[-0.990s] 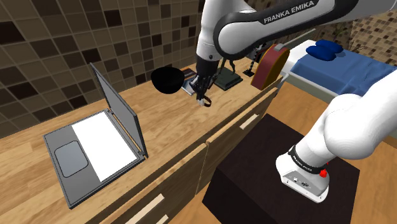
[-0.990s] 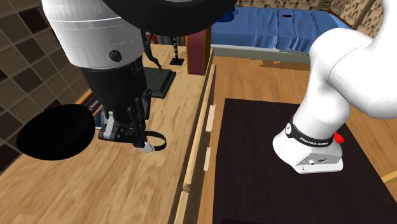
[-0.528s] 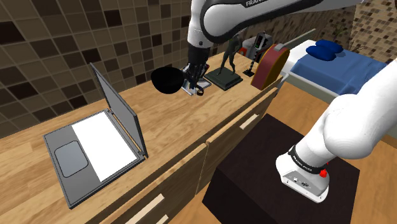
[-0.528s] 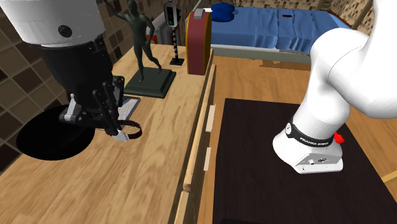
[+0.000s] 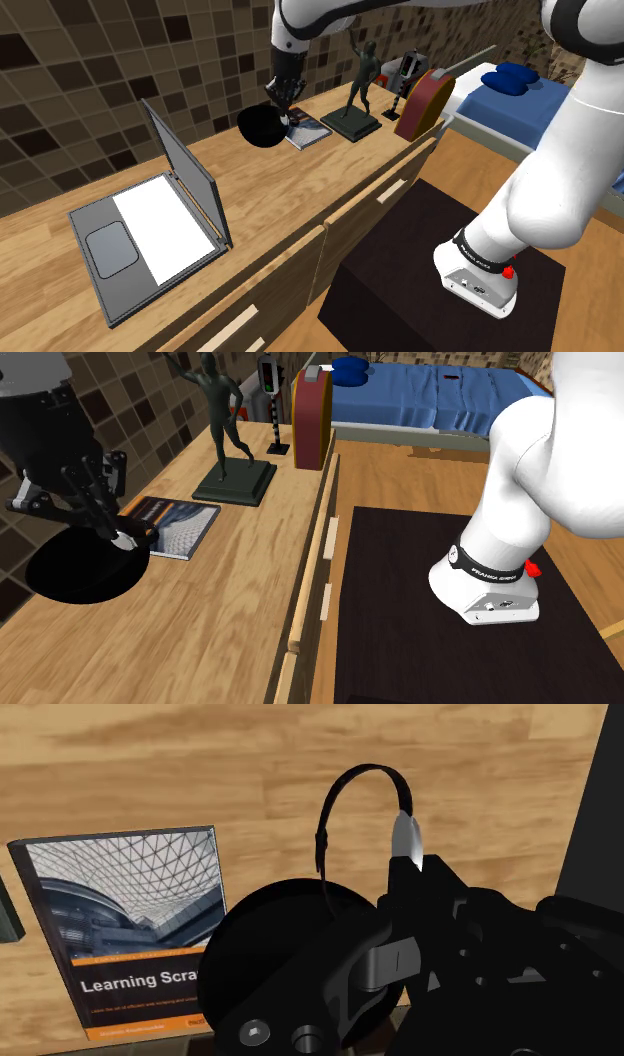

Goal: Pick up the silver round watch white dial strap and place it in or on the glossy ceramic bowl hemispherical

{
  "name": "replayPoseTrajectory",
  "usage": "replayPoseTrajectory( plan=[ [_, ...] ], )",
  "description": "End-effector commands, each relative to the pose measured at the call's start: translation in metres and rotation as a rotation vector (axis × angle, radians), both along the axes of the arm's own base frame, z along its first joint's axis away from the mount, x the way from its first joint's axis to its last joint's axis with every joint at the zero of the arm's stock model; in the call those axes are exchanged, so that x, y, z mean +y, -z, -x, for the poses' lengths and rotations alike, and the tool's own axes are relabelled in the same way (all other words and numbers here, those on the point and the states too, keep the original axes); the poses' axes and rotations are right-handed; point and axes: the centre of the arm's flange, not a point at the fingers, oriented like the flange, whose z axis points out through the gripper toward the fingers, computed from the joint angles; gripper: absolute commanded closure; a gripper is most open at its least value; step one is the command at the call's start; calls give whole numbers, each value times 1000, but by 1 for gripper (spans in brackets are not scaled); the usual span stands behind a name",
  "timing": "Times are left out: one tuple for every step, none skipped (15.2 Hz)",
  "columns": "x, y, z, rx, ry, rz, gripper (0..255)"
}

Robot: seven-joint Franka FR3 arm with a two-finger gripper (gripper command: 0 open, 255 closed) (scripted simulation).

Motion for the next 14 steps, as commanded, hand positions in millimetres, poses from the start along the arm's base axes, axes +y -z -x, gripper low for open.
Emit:
replayPoseTrajectory(
  plan=[
    [-4,-3,-25,0,0,0,255],
    [-7,-5,-38,0,0,0,255],
    [-10,-6,-51,0,0,0,255],
    [-12,-7,-64,0,0,0,255],
    [-15,-8,-76,0,0,0,255],
    [-17,-9,-89,0,0,0,255],
    [-20,-10,-102,0,0,0,255],
    [-22,-11,-115,0,0,0,255],
    [-25,-12,-128,0,0,0,255],
    [-27,-14,-141,0,0,0,255],
    [-30,-15,-154,0,0,0,255],
    [-31,-15,-159,0,0,0,255],
    [-31,-10,-159,0,0,0,255],
    [-31,-5,-159,0,0,0,255]
  ],
)
